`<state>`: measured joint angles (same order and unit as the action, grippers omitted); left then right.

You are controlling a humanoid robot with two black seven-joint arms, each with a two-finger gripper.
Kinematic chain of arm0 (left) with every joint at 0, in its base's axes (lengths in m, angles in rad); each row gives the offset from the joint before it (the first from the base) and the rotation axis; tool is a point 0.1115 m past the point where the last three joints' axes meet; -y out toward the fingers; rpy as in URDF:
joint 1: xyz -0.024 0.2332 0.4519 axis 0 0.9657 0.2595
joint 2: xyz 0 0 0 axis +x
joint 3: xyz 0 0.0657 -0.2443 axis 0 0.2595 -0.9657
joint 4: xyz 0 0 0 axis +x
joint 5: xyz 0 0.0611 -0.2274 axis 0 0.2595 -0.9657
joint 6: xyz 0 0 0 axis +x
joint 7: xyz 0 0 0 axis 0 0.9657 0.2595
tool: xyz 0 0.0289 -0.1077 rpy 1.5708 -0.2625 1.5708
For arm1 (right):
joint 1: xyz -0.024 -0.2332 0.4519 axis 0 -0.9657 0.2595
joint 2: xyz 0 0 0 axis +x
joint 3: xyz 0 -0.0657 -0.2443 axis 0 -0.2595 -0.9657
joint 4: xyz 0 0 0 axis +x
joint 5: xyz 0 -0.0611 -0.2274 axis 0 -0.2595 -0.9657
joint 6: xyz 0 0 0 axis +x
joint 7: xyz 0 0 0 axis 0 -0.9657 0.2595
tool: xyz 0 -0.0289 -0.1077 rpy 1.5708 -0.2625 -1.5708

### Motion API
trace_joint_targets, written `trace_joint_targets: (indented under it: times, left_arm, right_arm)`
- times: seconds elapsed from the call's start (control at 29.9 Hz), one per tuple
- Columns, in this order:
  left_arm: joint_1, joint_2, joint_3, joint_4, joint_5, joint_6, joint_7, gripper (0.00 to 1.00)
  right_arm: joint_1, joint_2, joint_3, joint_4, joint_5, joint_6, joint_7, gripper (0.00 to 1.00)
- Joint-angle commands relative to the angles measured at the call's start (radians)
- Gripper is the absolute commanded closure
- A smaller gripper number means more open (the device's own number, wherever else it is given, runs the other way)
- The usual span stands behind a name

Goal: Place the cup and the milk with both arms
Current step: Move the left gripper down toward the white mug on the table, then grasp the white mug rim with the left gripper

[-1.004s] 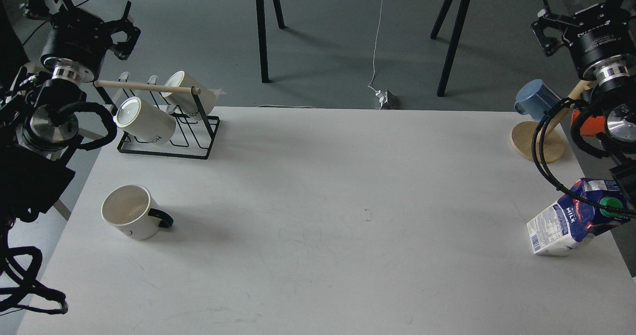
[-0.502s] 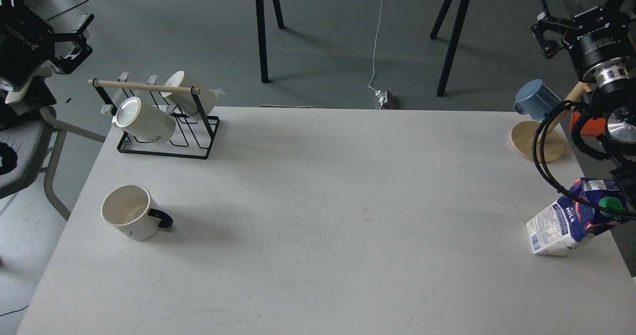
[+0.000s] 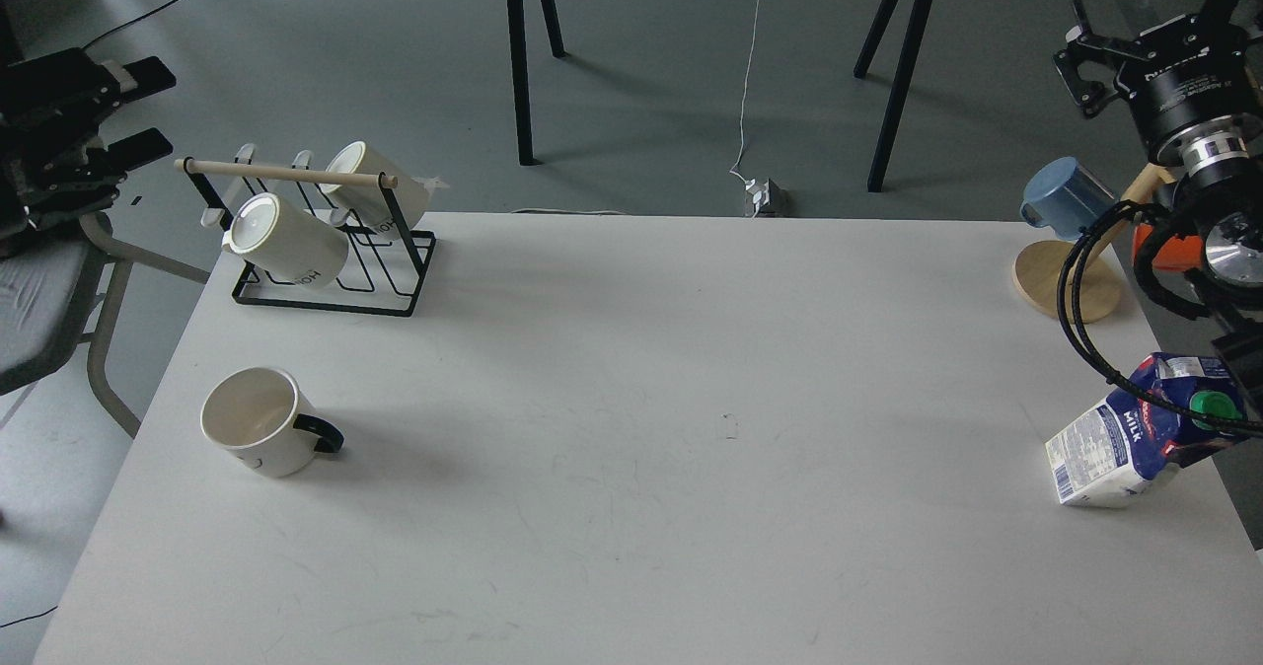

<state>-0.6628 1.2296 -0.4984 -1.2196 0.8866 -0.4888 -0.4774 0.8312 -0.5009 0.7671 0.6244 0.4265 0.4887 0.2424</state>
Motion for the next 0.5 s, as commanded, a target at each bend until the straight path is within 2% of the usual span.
trace_joint_targets:
  times: [0.0,0.1,0.3,0.37,0.47]
  left_arm:
    - [0.051,-0.007,0.006,0.006,0.219,0.047,-0.011,0.14]
    - [0.091,-0.01,0.052,0.009,0.378,0.152,-0.011,0.14]
    - [0.104,-0.09,0.234,0.127,0.587,0.465,-0.011,0.17]
    - [0.104,-0.12,0.264,0.169,0.61,0.513,-0.011,0.17]
    - [0.106,-0.16,0.27,0.213,0.614,0.538,-0.011,0.17]
  right_arm:
    - [-0.001,0.001,0.0,0.0,-0.002,0.0,0.0,0.0]
    - [0.0,-0.001,0.0,-0.002,-0.002,0.0,0.0,0.0]
    - [-0.004,-0.002,0.0,-0.003,-0.002,0.0,0.0,0.0]
    - [-0.004,-0.005,0.0,-0.002,-0.002,0.0,0.0,0.0]
    - [-0.006,-0.005,-0.002,-0.002,-0.002,0.0,0.0,0.0]
